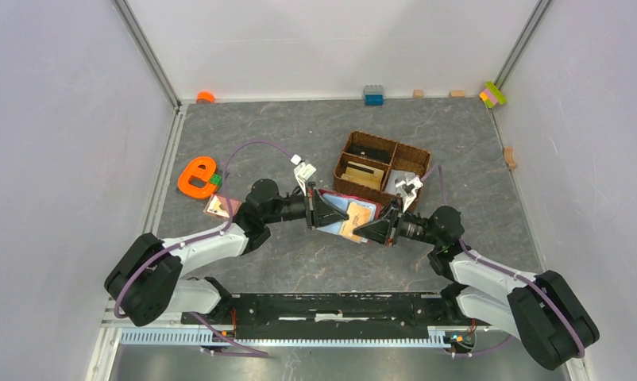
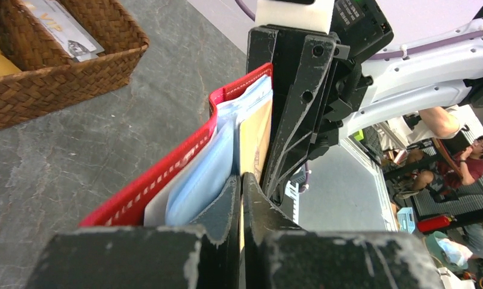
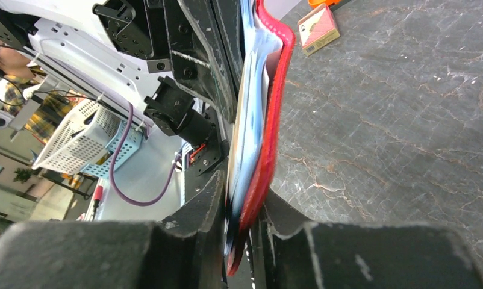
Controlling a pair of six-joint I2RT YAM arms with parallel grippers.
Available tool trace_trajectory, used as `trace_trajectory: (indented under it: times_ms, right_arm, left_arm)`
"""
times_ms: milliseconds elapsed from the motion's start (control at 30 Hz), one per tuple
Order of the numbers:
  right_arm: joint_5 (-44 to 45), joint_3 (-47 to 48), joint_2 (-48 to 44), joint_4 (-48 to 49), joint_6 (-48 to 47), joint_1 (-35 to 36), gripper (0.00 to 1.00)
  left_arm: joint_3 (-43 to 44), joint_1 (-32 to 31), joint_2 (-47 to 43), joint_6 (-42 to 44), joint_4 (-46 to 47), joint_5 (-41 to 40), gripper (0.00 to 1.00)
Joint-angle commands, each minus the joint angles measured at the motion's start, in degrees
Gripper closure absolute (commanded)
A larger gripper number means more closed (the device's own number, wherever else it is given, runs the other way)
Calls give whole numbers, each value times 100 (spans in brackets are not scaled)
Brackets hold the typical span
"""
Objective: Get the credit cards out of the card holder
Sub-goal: Remove the credit card from the card holder.
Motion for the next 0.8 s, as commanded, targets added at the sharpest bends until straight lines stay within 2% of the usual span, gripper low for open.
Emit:
trace_trajectory:
  times_ms: [0, 33, 267, 533, 667, 767]
  right_arm:
    - [234, 290, -267, 121, -299, -3, 74]
    - [268, 262, -306, 111, -295, -50, 74]
    - [339, 74, -411, 316, -67, -339, 93]
    - [205, -79, -301, 859, 323, -513, 88]
    - [159, -82, -221, 957, 375, -511, 93]
    - [89, -73, -124, 1094, 461, -515, 94]
  left_arm:
    - [90, -171, -33, -30, 20, 311, 98]
    - [62, -145, -75, -30, 11, 243, 98]
    - [-168, 83, -326, -108, -12, -147, 98]
    - [-301, 245, -388, -222, 46, -315, 98]
    - [-286, 239, -211, -390, 516, 96, 98]
    - [-319, 204, -95, -620, 1039, 389, 92]
